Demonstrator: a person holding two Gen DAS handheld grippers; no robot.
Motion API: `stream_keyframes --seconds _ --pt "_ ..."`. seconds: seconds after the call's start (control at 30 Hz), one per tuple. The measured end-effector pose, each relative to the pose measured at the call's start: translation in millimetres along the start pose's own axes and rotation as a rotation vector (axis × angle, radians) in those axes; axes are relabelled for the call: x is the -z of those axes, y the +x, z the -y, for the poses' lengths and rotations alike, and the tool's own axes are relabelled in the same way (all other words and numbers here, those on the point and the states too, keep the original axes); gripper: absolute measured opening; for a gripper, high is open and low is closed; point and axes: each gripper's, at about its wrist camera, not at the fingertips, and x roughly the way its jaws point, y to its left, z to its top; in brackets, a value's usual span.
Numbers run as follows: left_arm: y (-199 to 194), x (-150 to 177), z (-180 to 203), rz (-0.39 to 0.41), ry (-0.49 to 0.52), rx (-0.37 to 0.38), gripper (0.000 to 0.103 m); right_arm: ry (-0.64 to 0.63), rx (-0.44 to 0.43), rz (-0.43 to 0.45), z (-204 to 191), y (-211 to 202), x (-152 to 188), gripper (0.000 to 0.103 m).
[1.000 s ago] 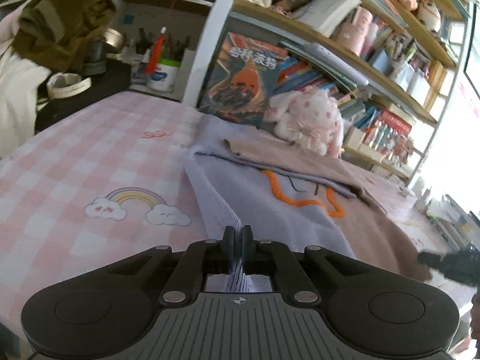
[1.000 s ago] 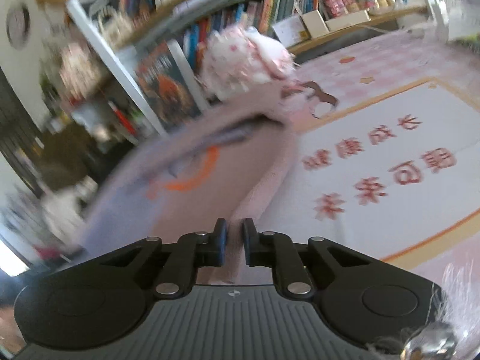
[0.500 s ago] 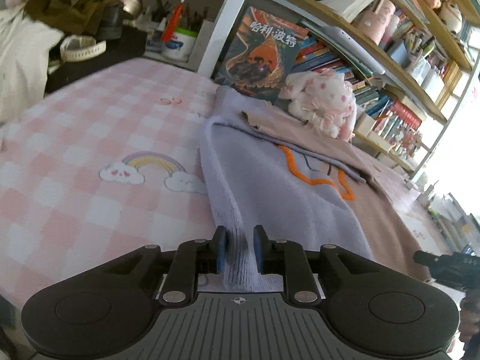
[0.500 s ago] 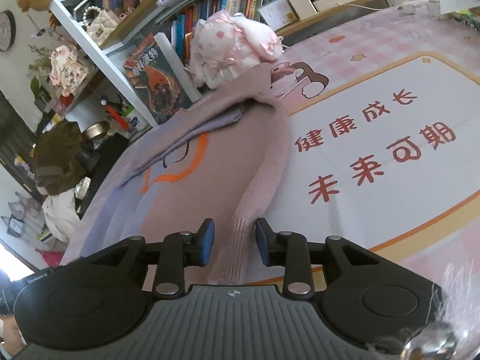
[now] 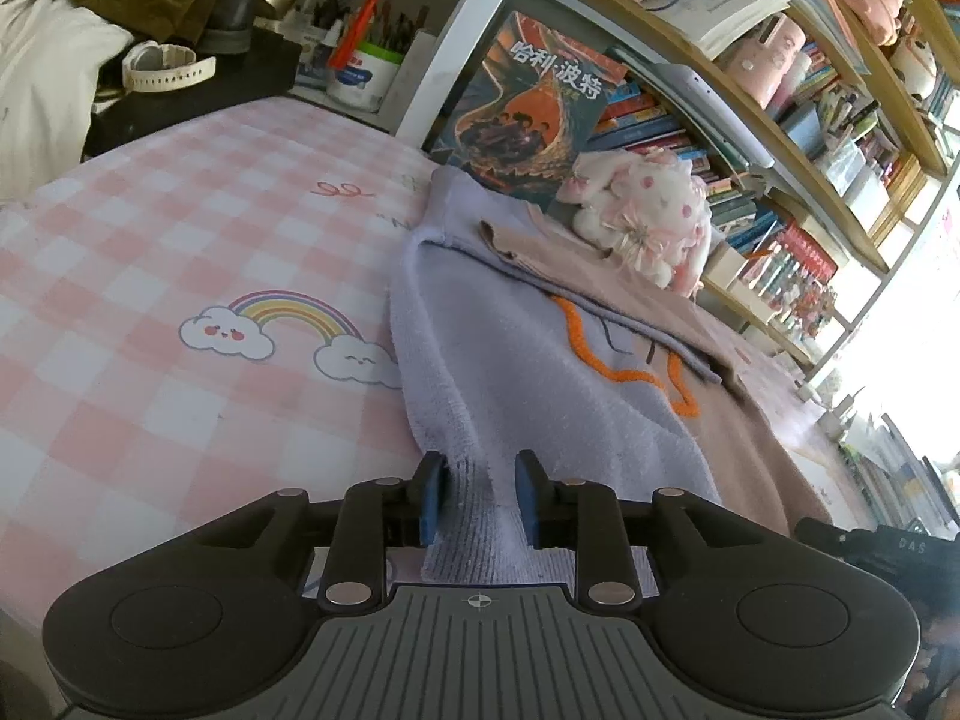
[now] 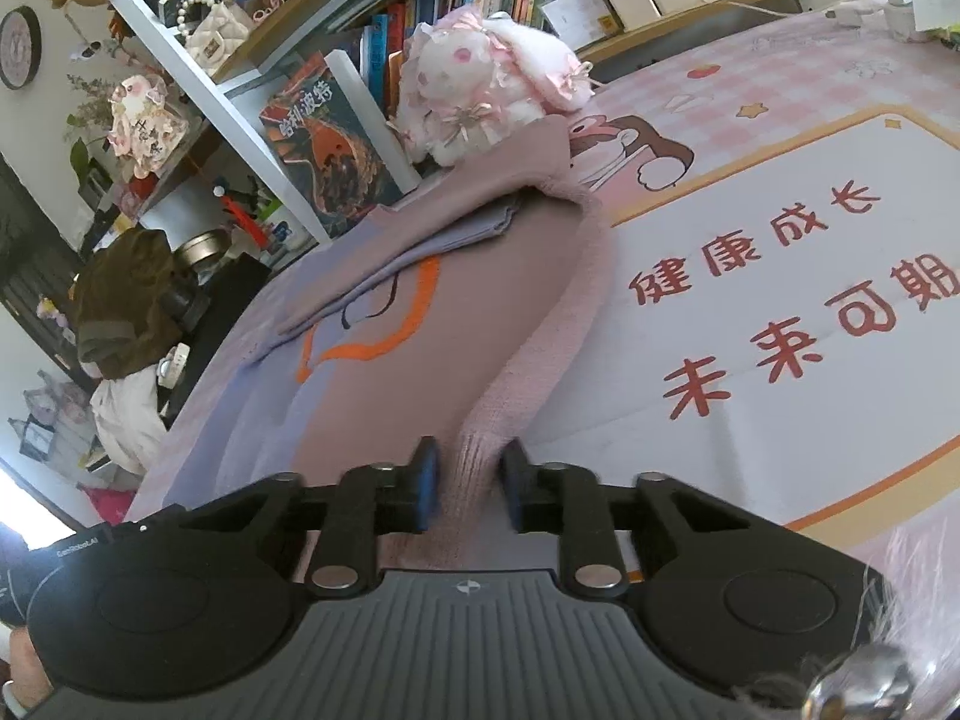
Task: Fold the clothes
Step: 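Grasp the lavender hem edge with the left gripper while the right gripper grasps the pink hem edge, then lift the hem with both grippers and fold it toward the collar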
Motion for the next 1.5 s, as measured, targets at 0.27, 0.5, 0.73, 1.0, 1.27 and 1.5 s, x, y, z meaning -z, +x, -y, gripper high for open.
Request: stream_keyframes --seconds 0.27,0.5,0.73,1.0,1.27,1.5 --pt "0 2 7 0.014 0.033 -0.010 0.057 0.041 -0.055 0.080 7 -23 -11 0.011" --pt "4 6 19 0.024 0.125 -0.077 0.015 0.031 -0.024 0.043 9 -16 -7 0.011" --pt "0 7 1 0.032 0.043 -0.019 0.006 0.017 0.004 0.002 14 -8 2 0.015" --pt "-21 18 -13 0.030 -0.075 0.077 0.005 0.044 0.000 0.008 22 -26 12 0.007" --pt "-58 34 -23 0.039 -0.160 0.146 0.005 0.069 -0.094 -0.043 23 -71 33 0.007" --pt "-86 45 -25 0.028 -0.211 0.204 0.005 0.024 -0.132 -0.106 13 -113 52 0.006"
